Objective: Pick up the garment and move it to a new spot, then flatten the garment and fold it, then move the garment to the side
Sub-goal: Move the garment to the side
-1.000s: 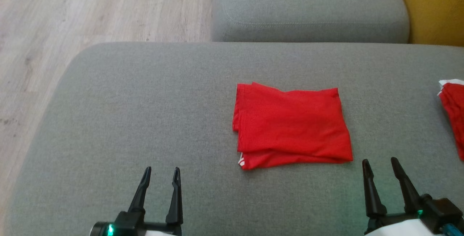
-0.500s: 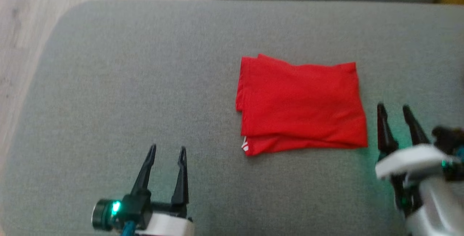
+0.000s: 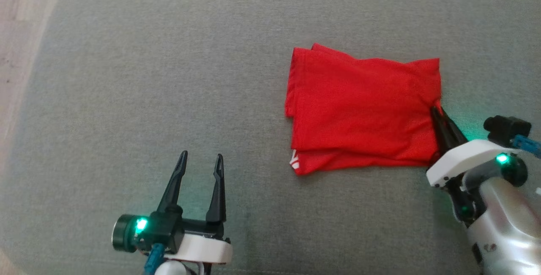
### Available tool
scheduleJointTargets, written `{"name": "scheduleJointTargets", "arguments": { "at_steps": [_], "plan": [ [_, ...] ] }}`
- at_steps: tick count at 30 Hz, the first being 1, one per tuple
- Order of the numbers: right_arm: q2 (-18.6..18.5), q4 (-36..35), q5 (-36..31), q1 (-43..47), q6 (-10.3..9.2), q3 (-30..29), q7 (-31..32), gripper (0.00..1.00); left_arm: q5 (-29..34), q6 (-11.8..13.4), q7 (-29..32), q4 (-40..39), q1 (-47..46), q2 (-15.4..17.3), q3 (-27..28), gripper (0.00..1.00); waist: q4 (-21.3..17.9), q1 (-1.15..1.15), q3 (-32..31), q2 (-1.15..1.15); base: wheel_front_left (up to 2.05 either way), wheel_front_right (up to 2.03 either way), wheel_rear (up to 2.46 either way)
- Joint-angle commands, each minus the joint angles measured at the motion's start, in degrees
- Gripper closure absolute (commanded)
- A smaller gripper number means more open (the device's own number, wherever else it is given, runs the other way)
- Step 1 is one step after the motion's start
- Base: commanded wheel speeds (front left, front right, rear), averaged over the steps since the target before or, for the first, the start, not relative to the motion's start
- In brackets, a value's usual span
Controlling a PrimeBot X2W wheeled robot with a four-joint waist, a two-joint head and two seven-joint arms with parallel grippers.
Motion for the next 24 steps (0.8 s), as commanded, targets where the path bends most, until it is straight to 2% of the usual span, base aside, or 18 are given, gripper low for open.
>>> {"name": "scheduleJointTargets", "arguments": {
  "at_steps": [1,6,11,17,21,22,23,24],
  "plan": [
    [-2.6,-0.4,-0.7,-1.2,-0.04,1.2,-1.3,1.0,-0.3,0.5,-0.3,-1.7,-1.7,-0.1,1.6,0.0,-1.3,0.0,0.2,0.0,0.0,0.0,0.0],
    [-9.5,-1.3,-2.6,-3.7,-0.04,2.0,-1.4,1.0,0.3,0.4,-0.3,-2.1,-2.1,-0.1,2.1,0.0,-5.1,0.0,1.9,0.0,0.0,0.0,0.0],
    [-18.9,-3.1,-3.9,-5.6,-0.04,0.0,-0.4,1.0,1.0,-0.2,-0.3,-2.9,-3.6,-0.1,2.2,0.0,-8.8,0.0,5.1,0.0,0.0,0.0,0.0],
    [-28.8,-5.1,-5.5,-5.4,-0.04,-8.4,0.1,1.0,2.0,-0.4,-0.3,-4.2,-6.0,-0.1,2.5,0.0,-11.1,0.0,8.9,0.0,0.0,0.0,0.0],
    [-31.2,-5.1,-6.9,-5.0,-0.04,-13.5,0.3,1.0,2.3,-0.5,-0.3,-4.7,-7.3,-0.1,2.5,0.0,-11.3,0.0,10.4,0.0,0.0,0.0,0.0],
    [-31.6,-4.8,-7.9,-4.8,-0.04,-15.3,0.5,0.36,2.3,-0.5,-0.3,-4.8,-7.8,-0.1,2.5,0.0,-11.3,0.0,10.6,0.0,0.0,0.0,0.0],
    [-31.8,-4.7,-9.1,-4.7,-0.04,-17.1,0.2,0.0,2.4,-0.5,-0.3,-4.9,-8.2,-0.1,2.5,0.0,-11.3,0.0,10.8,0.0,0.0,0.0,0.0],
    [-31.4,-4.7,-10.3,-4.5,-0.04,-18.5,0.1,0.0,2.3,-0.3,-0.3,-4.9,-8.5,-0.1,2.6,0.0,-11.2,0.0,10.7,0.0,0.0,0.0,0.0]
  ]
}}
